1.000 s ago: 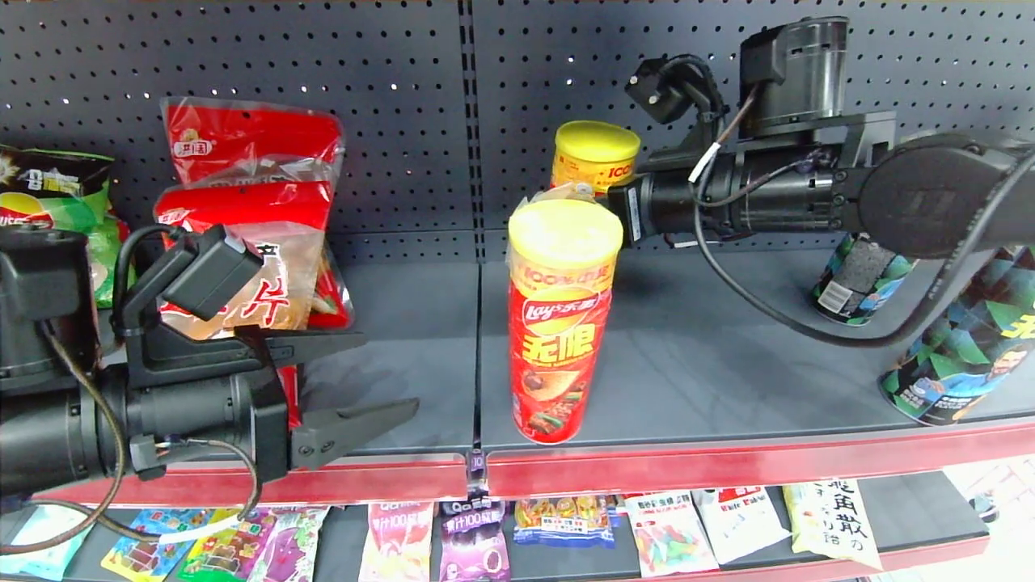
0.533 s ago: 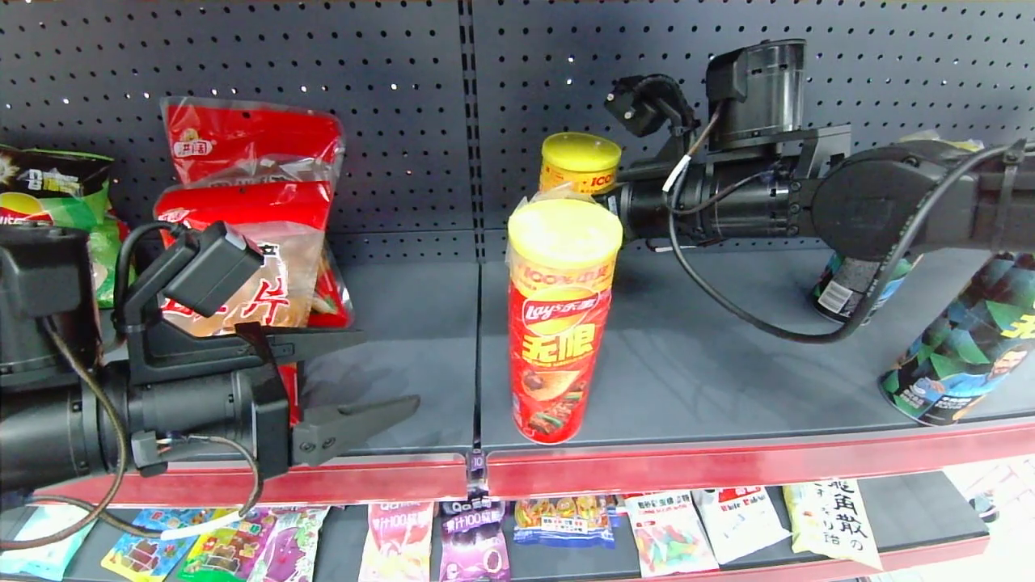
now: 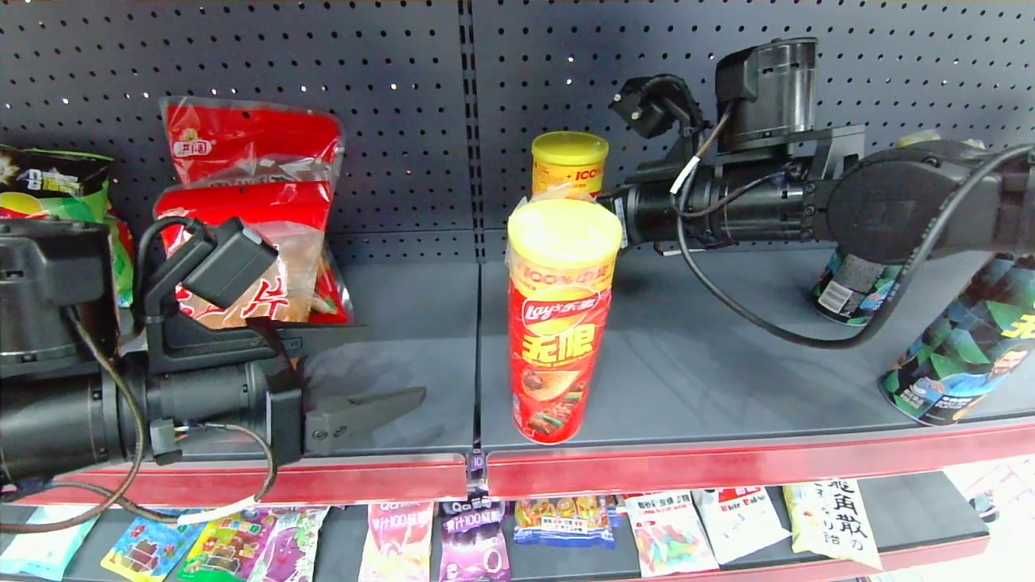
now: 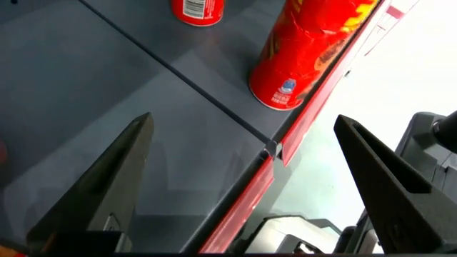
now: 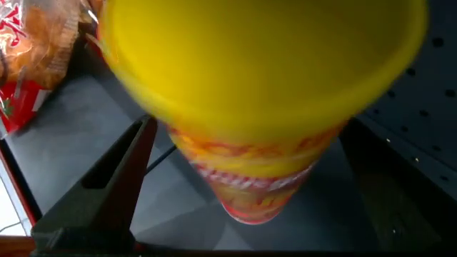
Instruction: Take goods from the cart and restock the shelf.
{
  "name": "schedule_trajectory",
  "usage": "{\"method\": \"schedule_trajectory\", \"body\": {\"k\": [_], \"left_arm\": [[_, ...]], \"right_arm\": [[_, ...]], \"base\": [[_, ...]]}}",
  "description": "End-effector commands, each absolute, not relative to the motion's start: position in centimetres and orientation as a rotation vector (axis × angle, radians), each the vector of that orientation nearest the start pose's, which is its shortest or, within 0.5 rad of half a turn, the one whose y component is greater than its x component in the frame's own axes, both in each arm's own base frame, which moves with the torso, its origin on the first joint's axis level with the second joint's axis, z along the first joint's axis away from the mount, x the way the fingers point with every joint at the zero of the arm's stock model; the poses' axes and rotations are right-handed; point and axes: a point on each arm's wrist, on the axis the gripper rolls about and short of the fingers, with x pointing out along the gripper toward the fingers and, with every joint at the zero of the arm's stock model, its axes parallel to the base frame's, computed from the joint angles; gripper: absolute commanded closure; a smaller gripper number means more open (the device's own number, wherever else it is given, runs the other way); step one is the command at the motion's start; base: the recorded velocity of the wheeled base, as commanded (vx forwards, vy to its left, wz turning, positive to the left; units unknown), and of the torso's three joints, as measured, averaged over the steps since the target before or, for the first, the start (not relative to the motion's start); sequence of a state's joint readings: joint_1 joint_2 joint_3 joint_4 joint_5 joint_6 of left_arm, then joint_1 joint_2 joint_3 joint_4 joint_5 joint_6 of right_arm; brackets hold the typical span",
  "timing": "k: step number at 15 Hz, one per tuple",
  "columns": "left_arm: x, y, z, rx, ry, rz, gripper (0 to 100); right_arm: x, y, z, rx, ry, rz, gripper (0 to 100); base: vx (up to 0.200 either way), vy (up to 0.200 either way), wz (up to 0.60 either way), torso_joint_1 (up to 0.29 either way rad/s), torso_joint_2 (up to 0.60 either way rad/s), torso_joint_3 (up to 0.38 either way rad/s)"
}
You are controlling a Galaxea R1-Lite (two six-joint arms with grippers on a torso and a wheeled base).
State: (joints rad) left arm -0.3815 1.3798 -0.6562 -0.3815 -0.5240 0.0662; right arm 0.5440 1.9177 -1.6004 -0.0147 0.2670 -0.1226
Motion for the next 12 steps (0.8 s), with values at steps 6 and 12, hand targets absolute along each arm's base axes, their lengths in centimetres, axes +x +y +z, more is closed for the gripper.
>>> {"method": "schedule_trajectory", "body": {"k": [6,12], "left_arm": [[22.3,-10.6,19.3,0.070,0.356,-0.930,0],[24.0,-12.5,16.7,0.113,0.440,-0.978,0]], "right_arm": [[22.5,14.1,27.5,-0.093,0.329,0.729,0],[14.9,9.5,26.0,-0.089,0.311,0.734,0]], "base": [[0.000,0.000,0.00,0.000,0.00,0.000],[0.000,0.000,0.00,0.000,0.00,0.000]]}}
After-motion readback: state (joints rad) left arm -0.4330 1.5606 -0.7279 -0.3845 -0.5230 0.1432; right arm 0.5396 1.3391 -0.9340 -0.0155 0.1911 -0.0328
